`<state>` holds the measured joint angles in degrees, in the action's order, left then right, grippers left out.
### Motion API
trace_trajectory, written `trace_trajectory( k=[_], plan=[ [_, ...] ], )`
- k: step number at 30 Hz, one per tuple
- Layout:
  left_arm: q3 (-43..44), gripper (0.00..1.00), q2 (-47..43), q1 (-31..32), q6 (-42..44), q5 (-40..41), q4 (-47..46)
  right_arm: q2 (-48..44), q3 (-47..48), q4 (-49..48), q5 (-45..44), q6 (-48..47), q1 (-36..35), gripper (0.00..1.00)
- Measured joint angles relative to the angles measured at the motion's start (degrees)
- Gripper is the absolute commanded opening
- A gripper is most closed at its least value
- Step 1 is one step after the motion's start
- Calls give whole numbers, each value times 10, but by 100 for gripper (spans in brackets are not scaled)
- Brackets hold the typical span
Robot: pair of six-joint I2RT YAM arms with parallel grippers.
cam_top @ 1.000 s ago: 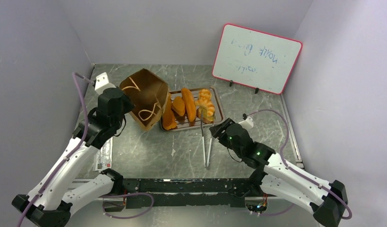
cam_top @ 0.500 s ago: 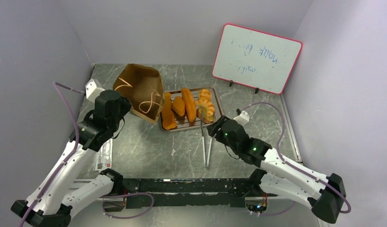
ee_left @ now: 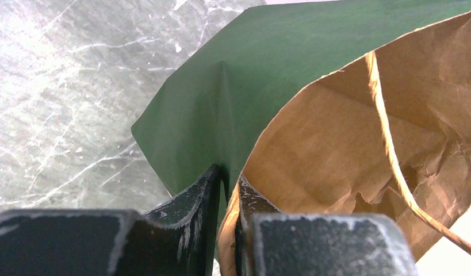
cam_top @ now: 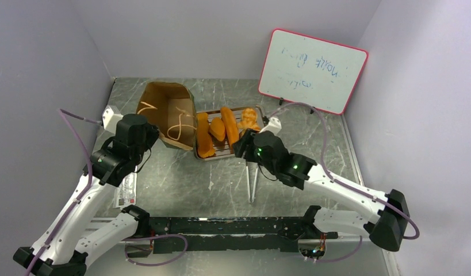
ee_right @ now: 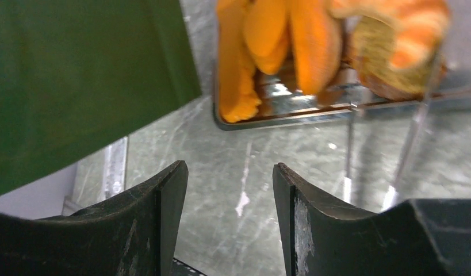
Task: Take the fake bread out of the paper bag
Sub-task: Place the paper bag at the center of the board.
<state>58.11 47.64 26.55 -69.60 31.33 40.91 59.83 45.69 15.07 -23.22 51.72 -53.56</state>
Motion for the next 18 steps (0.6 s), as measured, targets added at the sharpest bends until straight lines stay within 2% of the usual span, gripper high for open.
trace_trajectory(
  k=[11,18],
  plan=[
    [0,7,7,-1,-26,-10,49,129,167,-60,44,-72,-59,56],
    [0,7,0,-2,-33,-9,66,159,217,-75,50,-94,-88,57]
  ],
)
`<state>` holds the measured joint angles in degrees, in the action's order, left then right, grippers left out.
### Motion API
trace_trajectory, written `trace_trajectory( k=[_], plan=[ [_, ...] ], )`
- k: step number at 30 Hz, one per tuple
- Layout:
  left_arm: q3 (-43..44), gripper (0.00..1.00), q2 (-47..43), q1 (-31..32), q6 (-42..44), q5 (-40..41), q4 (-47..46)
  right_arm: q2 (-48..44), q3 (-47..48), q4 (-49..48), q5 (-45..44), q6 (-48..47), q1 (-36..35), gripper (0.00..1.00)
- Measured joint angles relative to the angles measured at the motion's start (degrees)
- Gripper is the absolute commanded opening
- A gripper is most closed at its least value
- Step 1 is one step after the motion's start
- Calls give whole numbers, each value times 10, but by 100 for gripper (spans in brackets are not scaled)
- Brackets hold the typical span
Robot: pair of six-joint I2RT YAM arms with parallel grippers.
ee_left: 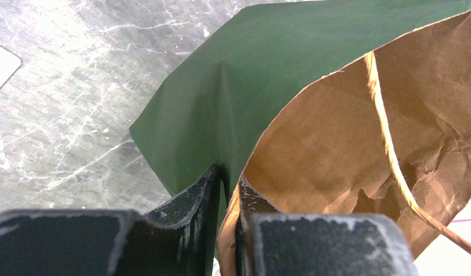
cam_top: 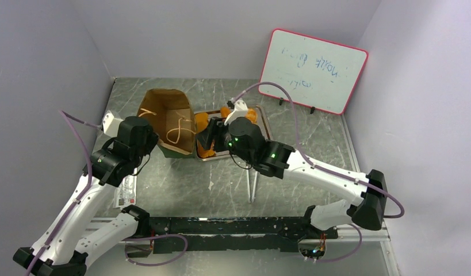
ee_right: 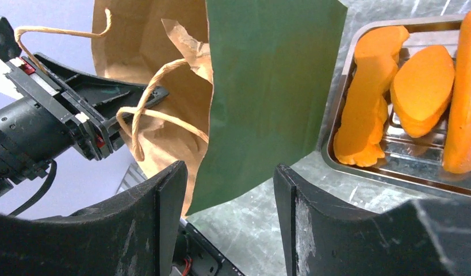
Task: Take the fake bread out of the paper bag
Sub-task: Place the paper bag at the center of the board.
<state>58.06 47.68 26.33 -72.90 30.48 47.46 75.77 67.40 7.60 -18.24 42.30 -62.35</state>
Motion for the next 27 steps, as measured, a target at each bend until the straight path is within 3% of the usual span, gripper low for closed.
trace_trajectory(
  k=[13,20,22,27],
  plan=[
    [0,7,-5,-2,-2,1,9,84,79,24,0,-24,-29,53],
    [-10,10,-13,-2,-6,0,8,165,152,77,-11,-34,-30,20],
    [-15,15,-14,-3,-7,0,8,186,174,96,-17,-38,-30,12],
    [-29,40,-21,-3,-4,-4,3,226,230,152,-34,-40,-30,0]
  ],
)
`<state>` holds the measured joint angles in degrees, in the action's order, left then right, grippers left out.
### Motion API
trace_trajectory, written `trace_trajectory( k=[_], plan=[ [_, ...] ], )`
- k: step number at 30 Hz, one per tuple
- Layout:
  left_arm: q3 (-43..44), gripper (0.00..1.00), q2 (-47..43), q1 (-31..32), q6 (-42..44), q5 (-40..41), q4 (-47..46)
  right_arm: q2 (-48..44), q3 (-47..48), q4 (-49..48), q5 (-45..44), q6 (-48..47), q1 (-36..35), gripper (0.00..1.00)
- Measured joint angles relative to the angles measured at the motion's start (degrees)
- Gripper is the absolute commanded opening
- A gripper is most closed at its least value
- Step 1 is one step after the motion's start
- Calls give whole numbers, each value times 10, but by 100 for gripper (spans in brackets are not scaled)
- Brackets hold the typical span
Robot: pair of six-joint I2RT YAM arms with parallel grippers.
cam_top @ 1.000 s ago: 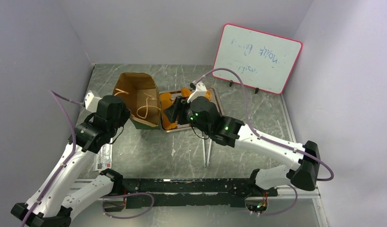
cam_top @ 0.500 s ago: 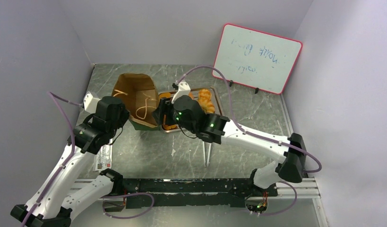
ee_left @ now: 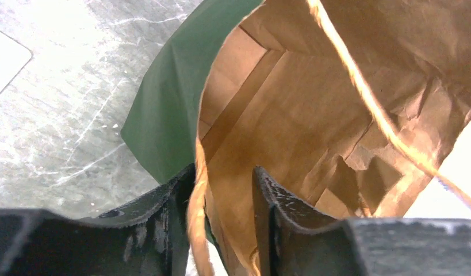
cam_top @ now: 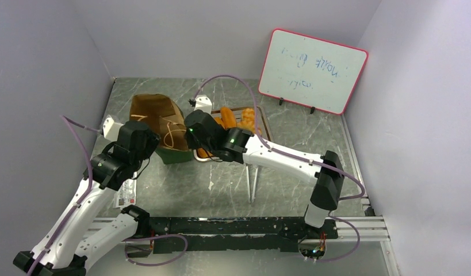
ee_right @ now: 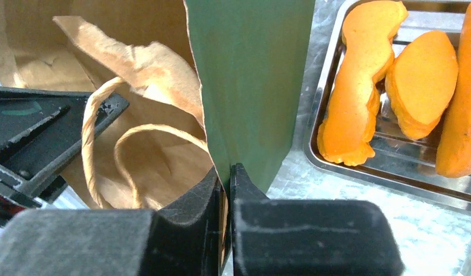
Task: Take the fake bread out of the paper bag
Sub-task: Place the paper bag at the center of the board.
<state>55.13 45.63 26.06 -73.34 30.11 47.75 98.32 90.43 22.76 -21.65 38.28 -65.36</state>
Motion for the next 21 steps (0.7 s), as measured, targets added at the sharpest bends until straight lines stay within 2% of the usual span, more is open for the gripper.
trace_trajectory(
  k=[7,12,13,14,15,21],
  plan=[
    [-2,59,-17,0,28,-1,-14,36,93,63,-9,5,0,0],
    [19,64,-25,0,70,2,-31,63,147,91,-7,20,0,0],
    [26,77,-25,0,79,3,-35,69,156,97,-7,23,0,0],
    [34,97,-26,0,89,3,-39,77,166,106,-7,26,0,0],
    [42,100,-26,0,103,4,-42,85,177,115,-7,29,0,0],
    [84,100,-30,0,166,4,-74,122,223,163,-7,44,0,0]
  ],
)
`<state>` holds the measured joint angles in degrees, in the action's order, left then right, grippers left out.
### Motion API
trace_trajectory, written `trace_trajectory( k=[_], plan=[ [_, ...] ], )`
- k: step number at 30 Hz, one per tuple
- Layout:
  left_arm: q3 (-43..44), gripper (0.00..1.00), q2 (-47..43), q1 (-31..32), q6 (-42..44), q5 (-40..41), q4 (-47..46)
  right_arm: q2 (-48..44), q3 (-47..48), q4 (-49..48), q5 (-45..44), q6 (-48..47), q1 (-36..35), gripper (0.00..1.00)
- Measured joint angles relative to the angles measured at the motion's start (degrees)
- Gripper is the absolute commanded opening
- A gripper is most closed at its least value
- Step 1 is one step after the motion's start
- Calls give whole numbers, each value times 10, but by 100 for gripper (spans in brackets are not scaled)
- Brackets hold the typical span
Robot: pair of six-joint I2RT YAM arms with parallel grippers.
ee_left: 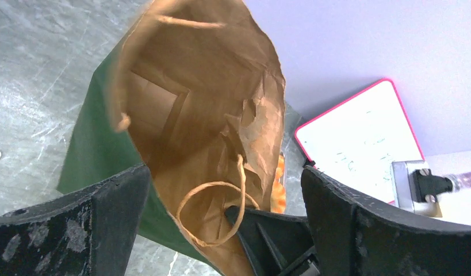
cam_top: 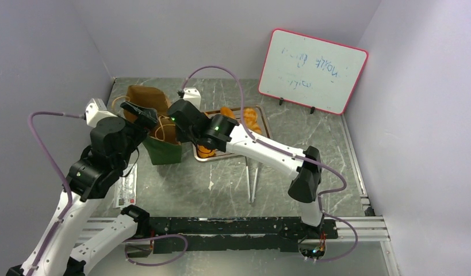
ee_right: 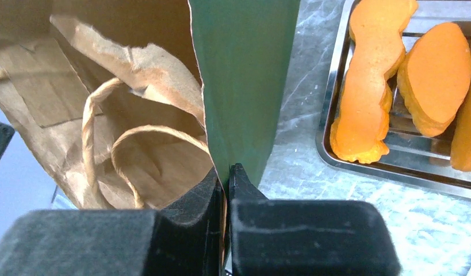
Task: Take the fake bread out of the paper bag
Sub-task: Place the paper bag at the center of the board.
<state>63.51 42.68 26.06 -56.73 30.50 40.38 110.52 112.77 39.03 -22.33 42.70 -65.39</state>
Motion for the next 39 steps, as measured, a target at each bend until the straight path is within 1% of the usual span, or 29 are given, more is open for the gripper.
trace_trajectory(
  k=[4,10,15,22,32,39],
  plan=[
    [3,94,-17,0,24,0,-7,19,41,32,-2,8,0,0],
    [-6,88,-58,0,63,9,-37,41,92,80,-7,26,0,0],
    [-9,82,-65,0,90,44,-53,68,127,113,-15,39,2,0],
    [-58,75,-81,0,104,114,-54,85,134,133,-19,52,15,0],
    [-97,74,-115,0,101,190,-45,86,147,154,-28,54,36,0],
    [-108,74,-114,0,87,197,-35,96,153,153,-24,51,43,0]
  ],
)
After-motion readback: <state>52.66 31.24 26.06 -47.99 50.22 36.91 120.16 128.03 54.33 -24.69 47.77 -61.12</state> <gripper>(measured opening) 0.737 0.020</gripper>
